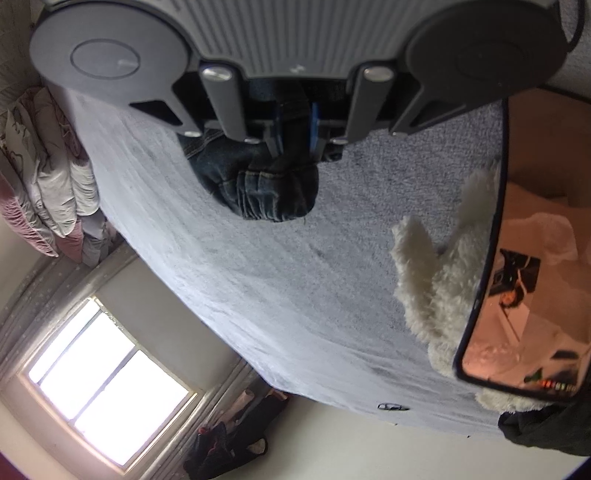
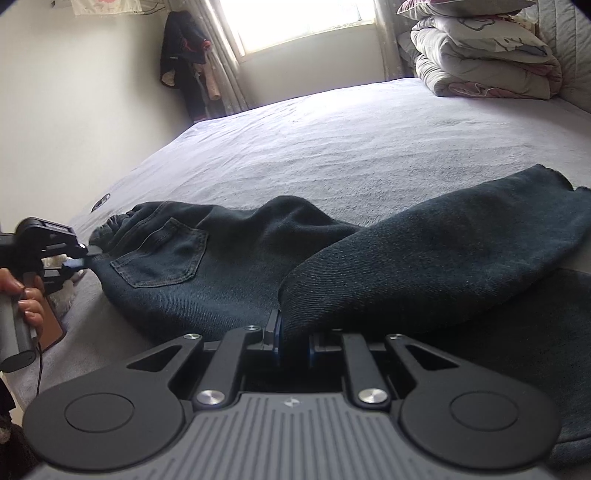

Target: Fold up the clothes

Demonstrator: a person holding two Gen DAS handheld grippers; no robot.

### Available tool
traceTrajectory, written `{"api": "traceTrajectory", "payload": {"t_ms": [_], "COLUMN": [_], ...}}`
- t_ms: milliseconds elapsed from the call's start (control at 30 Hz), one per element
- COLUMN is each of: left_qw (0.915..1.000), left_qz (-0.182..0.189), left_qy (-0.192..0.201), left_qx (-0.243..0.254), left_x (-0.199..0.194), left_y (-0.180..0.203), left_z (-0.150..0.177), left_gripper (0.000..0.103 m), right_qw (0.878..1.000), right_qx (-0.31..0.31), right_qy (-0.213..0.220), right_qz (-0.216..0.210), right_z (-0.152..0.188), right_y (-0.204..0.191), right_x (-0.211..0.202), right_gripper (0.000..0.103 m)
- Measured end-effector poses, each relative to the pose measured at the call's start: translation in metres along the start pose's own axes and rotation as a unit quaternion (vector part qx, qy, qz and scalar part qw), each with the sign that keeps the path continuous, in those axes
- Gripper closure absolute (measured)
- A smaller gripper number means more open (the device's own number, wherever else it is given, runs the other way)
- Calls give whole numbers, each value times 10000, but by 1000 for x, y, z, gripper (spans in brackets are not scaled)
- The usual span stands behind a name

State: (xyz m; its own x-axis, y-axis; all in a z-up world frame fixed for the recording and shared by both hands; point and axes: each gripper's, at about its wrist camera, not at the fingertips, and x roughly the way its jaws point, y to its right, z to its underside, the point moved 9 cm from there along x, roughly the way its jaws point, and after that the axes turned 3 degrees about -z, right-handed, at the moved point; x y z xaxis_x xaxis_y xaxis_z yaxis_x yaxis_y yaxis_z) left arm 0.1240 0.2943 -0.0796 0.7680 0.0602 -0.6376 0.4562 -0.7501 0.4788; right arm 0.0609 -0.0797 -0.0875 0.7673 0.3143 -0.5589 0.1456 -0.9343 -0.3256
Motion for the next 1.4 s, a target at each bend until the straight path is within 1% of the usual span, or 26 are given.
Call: {"api": "traceTrajectory", "payload": {"t_ms": [67,133,167,200,267,300,367,433,500,567,700,767,833,900,967,1033,1067,1133,1200,1267,1333,1400], "left_qw": [9996,9995,9995,9993,9982,9978,9977,9963,9943,9930,9873,9817,9745,9670,9615,9575,9551,9513,9478,9437,9389,9353], "left_qz": [-221,-277,-298,-373,-600,-633,-479,-275,-65,187,689,913,1126,1281,1376,1393,1409,1448,1473,1492,1553,1612], "left_qy": [-188,-156,-131,-87,60,196,470,712,769,587,32,-200,-406,-606,-750,-896,-956,-1010,-1108,-1158,-1138,-1141], "left_qx": [12,29,38,16,-57,-34,137,402,742,1008,1433,1661,1899,2117,2258,2361,2423,2529,2603,2716,2854,2934], "left_x": [12,7,4,-1,-12,-20,-36,-49,-55,-52,-39,-32,-28,-23,-16,-7,-4,1,3,5,4,3], "left_y": [-4,-3,-3,-4,-9,-8,1,19,38,56,99,121,139,155,167,175,179,183,185,189,192,194], "left_z": [7,5,4,2,-1,-4,-8,-9,-4,12,58,79,98,116,132,146,152,160,165,168,169,170], "left_gripper": [85,78,68,54,39,39,39,39,39,39,39,39,39,39,39,39,39,39,39,39,39,39], "right_qw": [9999,9994,9988,9980,9957,9941,9893,9854,9809,9742,9620,9586,9556,9531,9518,9547,9577,9641,9660,9643,9543,9462], "right_qx": [92,267,389,512,716,832,1179,1466,1733,2032,2475,2583,2671,2744,2795,2767,2726,2592,2503,2423,2552,2657], "right_qy": [-63,-143,-201,-259,-473,-586,-679,-661,-660,-713,-818,-848,-884,-913,-892,-802,-724,-570,-425,-268,-152,-85], "right_qz": [-45,-136,-197,-257,-337,-386,-529,-564,-582,-673,-817,-851,-879,-897,-892,-740,-576,-105,486,1032,1546,1845], "right_z": [1,-1,-2,-2,-3,-4,-9,-12,-15,-13,-6,-2,1,2,1,-5,-10,-22,-33,-43,-46,-46], "right_y": [2,5,8,11,16,19,27,37,48,57,69,71,74,78,83,93,101,123,148,174,200,220], "right_x": [1,1,2,2,4,4,0,-7,-13,-15,-21,-25,-30,-37,-45,-53,-55,-55,-52,-49,-43,-36], "right_gripper": [88,88,86,85,84,81,73,63,61,61,58,57,54,52,51,50,50,49,49,49,49,49]}}
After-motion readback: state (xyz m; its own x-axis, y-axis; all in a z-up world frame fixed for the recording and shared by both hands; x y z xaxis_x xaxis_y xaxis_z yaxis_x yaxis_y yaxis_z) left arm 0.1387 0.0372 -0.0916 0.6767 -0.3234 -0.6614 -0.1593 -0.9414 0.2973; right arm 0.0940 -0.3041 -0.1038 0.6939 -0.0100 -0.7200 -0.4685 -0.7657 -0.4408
